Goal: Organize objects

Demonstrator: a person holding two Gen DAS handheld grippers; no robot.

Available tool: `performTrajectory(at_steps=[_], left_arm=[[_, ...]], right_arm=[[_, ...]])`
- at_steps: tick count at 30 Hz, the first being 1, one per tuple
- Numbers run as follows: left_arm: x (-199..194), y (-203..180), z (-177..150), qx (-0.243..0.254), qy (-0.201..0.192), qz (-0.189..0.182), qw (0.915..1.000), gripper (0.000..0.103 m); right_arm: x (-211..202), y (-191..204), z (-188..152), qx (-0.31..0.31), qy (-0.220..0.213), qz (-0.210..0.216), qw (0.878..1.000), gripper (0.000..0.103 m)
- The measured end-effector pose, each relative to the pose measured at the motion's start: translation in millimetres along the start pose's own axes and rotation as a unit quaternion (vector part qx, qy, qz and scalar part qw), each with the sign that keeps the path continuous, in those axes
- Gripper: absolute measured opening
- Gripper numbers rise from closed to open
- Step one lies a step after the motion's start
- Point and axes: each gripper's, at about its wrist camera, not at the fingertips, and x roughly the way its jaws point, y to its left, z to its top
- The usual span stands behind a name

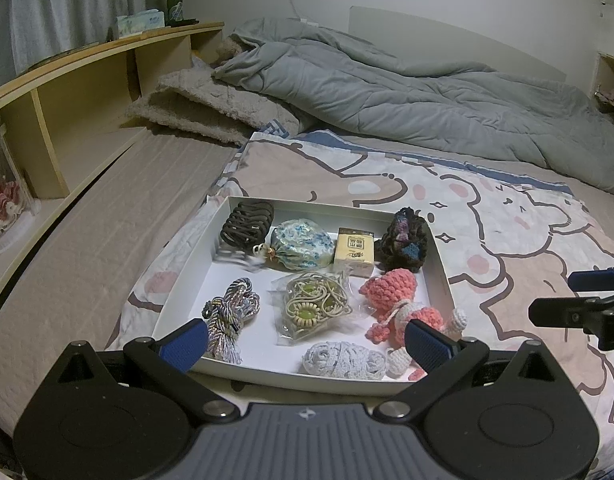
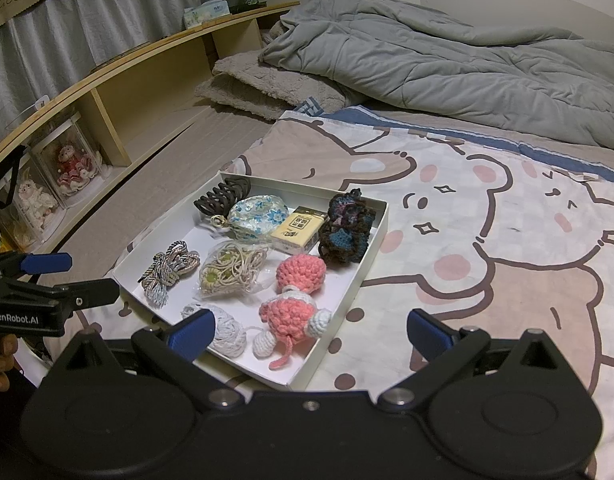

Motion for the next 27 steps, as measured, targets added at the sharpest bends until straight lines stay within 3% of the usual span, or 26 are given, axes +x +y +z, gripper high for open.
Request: performTrajectory(at_steps=[27], left_arm=[[1.3, 0.3, 2.4, -0.001, 0.008, -0.002, 1.0000, 0.103]], right_arm=[[-0.3, 1.0, 0.0, 0.000, 0.001, -0.001, 1.000, 0.103]])
